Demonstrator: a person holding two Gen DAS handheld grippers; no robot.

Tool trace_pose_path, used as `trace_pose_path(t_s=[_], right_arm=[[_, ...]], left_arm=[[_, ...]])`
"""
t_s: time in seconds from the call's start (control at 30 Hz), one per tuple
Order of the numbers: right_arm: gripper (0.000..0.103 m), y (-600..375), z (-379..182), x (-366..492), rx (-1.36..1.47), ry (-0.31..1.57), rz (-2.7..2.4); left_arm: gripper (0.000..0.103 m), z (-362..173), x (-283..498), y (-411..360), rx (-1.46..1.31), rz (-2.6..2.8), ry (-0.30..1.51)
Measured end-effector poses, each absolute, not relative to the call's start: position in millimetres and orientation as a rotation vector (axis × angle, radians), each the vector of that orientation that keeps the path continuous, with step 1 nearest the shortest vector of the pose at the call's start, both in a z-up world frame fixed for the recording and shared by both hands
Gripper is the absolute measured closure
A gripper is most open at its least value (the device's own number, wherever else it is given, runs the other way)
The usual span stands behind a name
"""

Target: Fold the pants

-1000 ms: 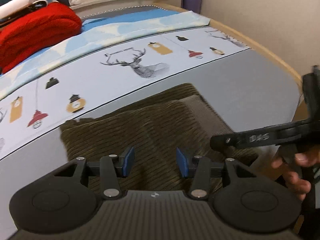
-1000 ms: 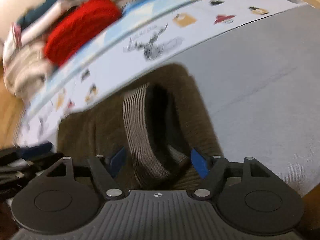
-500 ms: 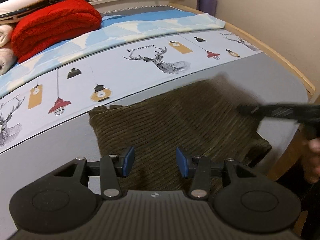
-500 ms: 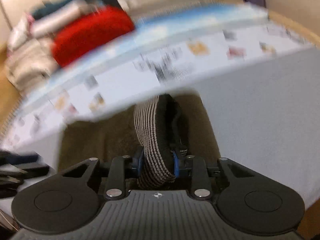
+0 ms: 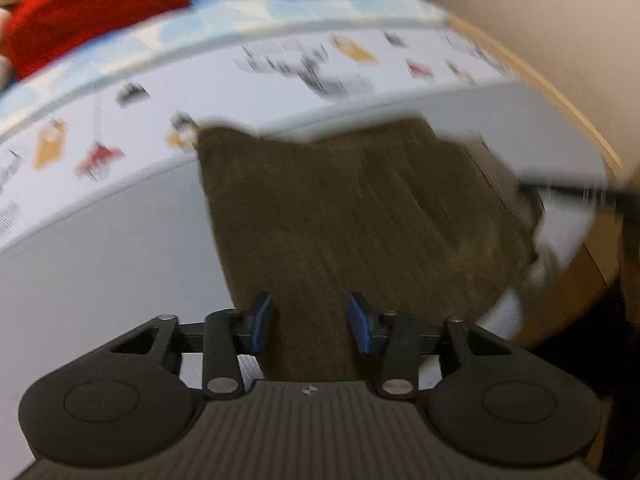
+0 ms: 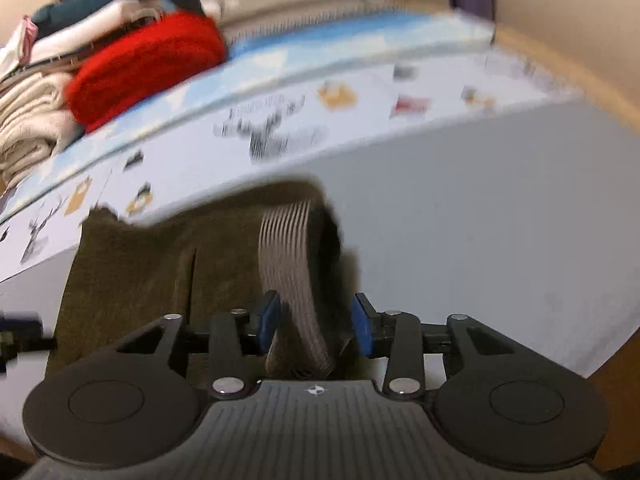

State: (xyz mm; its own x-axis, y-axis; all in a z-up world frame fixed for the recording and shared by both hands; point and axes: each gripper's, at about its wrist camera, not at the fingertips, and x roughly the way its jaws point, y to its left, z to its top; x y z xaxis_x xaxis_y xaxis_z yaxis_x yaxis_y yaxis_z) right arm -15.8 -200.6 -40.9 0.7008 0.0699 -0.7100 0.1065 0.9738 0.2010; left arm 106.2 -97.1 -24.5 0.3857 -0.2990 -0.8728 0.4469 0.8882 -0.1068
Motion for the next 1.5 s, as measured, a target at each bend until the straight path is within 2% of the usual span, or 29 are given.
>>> trace_pose_path(t_s=[0.03, 0.13, 0.23, 0.3, 0.47, 0.5, 0.57, 0.63, 0.73, 0.83, 0.93, 1.07, 1.2, 1.27, 1.33, 1.5], right_arm=[[0.062, -202, -35, -20, 0.231, 0.761, -0.022], [0.063, -196, -29, -14, 0.208, 0.742, 0.039], [0.062, -189, -66, 4, 0.106, 0.964, 0.006], [0.062, -196, -65, 9, 0.184, 0.968, -0.004], [0.062, -196, -66, 11, 0.165, 0.967, 0.005], [0.062, -192, -66, 6, 0.156, 0.965, 0.009], [0.062, -192, -66, 9, 0.164, 0.968, 0.012], [0.062, -193, -66, 8, 0.162, 0.971, 0.019], [0.062, -196, -67, 2, 0.176, 0.97, 0.038], [0.061, -197, -68, 6, 0.175, 0.971, 0.043], [0.06, -205, -60, 6, 0.257, 0.96, 0.037], [0.054, -203, -35, 15, 0.302, 0.814, 0.065], [0.054, -180, -38, 58, 0.203, 0.817, 0.1], [0.054, -176, -65, 79, 0.139, 0.929, 0.039], [0.054, -182, -73, 83, 0.21, 0.955, 0.01], [0.055, -185, -45, 65, 0.196, 0.908, 0.058]], left_arm=[[0.065, -35, 105, -96, 0.185, -0.472, 1.112], [0.064, -59, 105, -92, 0.261, -0.416, 1.177], [0.064, -48, 119, -87, 0.184, -0.408, 1.2], [0.064, -31, 131, -88, 0.181, -0.363, 1.155], [0.065, 14, 175, -94, 0.163, -0.364, 0.994], [0.066, 15, 183, -97, 0.184, -0.364, 0.967], [0.083, 5, 200, -104, 0.233, -0.383, 0.948], [0.089, -25, 216, -102, 0.268, -0.388, 0.987], [0.086, -68, 234, -97, 0.277, -0.348, 1.077], [0.086, -58, 233, -97, 0.269, -0.346, 1.063], [0.075, -37, 233, -79, 0.134, -0.351, 1.055], [0.075, -29, 239, -69, 0.043, -0.366, 1.006], [0.075, -41, 252, -75, 0.047, -0.342, 1.013], [0.06, -49, 250, -84, 0.152, -0.327, 0.992], [0.061, -44, 246, -90, 0.194, -0.316, 0.979], [0.061, -26, 230, -84, 0.199, -0.352, 0.937]])
